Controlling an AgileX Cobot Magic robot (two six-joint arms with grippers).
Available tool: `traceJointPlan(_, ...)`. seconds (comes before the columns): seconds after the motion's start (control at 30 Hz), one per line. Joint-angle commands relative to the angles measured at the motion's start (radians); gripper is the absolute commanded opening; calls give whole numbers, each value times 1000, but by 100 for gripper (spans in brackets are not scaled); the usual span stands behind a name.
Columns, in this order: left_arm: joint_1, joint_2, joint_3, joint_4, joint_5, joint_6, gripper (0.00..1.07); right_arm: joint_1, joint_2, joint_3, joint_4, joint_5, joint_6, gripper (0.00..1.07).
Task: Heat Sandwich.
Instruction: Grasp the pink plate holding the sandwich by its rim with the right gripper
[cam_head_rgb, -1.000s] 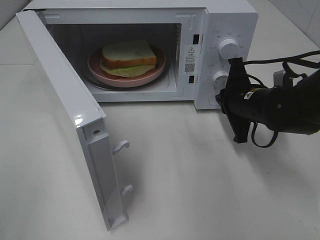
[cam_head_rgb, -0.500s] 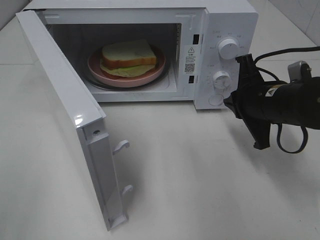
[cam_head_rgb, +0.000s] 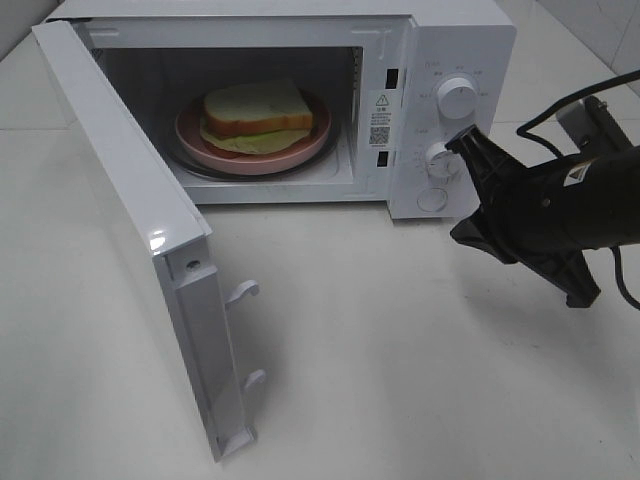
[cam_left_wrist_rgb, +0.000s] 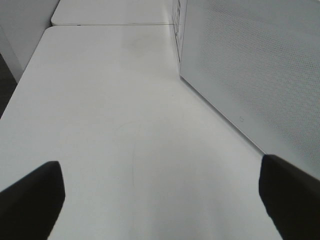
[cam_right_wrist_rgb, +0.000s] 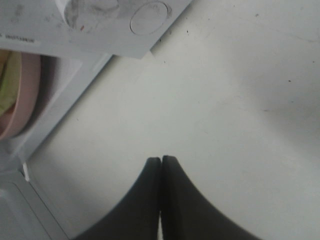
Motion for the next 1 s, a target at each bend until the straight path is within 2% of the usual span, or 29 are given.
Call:
traceJointPlan(0.03,-1,-22,2,2,-8,3,101,-2,-42,-1,-8,102,-134,4)
traceJointPlan(0.13,-1,-22,2,2,-8,3,101,-2,-45,-14,-22,157,-179,4)
traceJointPlan(0.5,-1,-22,2,2,-8,3,101,-2,-45,-159,-291,464,-358,6)
traceJointPlan(0.6,-1,-22,2,2,-8,3,101,-2,-45,-183,-322,508,-407,6)
traceJointPlan(0.73,-1,-22,2,2,-8,3,101,-2,-45,-228,-353,596,-552,7)
traceJointPlan(0.93,-1,-22,2,2,-8,3,101,-2,-44,-268,-352,683,-909,8)
traceJointPlan(0.97,-1,-22,2,2,-8,3,101,-2,-44,-273,-353,696,-1038,8)
traceJointPlan(1.0,-1,-22,2,2,-8,3,101,-2,-44,-273,-353,696,-1038,8)
